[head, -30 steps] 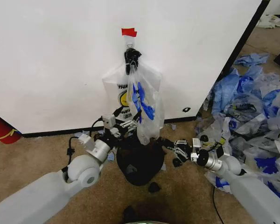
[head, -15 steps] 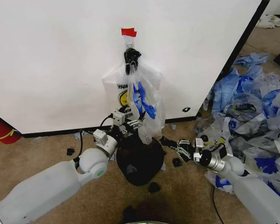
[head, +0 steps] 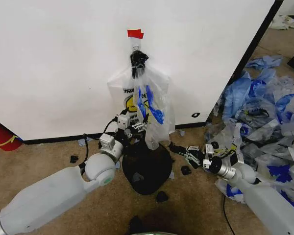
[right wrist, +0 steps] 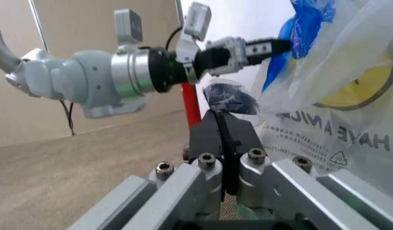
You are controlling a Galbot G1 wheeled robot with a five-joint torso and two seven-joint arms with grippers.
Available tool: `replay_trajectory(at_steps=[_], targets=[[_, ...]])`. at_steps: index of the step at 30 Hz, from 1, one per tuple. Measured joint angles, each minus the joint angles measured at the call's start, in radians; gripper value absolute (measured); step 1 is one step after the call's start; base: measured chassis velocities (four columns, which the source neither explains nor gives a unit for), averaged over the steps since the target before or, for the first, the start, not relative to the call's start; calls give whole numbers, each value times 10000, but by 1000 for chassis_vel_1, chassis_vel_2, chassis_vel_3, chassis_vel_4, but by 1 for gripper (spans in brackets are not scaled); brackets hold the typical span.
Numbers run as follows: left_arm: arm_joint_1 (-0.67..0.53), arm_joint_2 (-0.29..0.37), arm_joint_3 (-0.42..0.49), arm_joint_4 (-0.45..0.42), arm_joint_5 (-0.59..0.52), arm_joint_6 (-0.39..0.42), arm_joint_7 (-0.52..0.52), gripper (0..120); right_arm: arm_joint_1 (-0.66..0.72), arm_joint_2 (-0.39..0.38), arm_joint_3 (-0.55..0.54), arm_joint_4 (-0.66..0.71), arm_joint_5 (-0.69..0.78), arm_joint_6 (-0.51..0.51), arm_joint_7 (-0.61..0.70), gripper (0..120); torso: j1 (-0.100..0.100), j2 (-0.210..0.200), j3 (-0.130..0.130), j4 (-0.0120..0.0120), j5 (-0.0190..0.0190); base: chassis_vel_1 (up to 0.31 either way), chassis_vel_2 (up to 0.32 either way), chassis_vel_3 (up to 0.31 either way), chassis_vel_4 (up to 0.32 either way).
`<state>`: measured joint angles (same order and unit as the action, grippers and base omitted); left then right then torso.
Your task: Pick up the garbage bag from the wall and place it over the trash bin.
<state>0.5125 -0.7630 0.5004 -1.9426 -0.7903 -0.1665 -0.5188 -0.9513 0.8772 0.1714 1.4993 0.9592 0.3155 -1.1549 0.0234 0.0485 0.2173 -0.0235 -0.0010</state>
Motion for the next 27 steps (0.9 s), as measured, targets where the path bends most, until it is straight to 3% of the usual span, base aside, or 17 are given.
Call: replay_trajectory(at_steps=[12,27], targets=[[-79,157,72,-889,-584,287,-198,100,159,37,-116,-143,-17,1,5,0,0,0,0,0,1,0,0,0,0],[-635,-222,613,-276,-525,230,-129,94,68,31,-78,-154,-46,62,-1,0,0,0,0,-2,1,0,0,0,0]])
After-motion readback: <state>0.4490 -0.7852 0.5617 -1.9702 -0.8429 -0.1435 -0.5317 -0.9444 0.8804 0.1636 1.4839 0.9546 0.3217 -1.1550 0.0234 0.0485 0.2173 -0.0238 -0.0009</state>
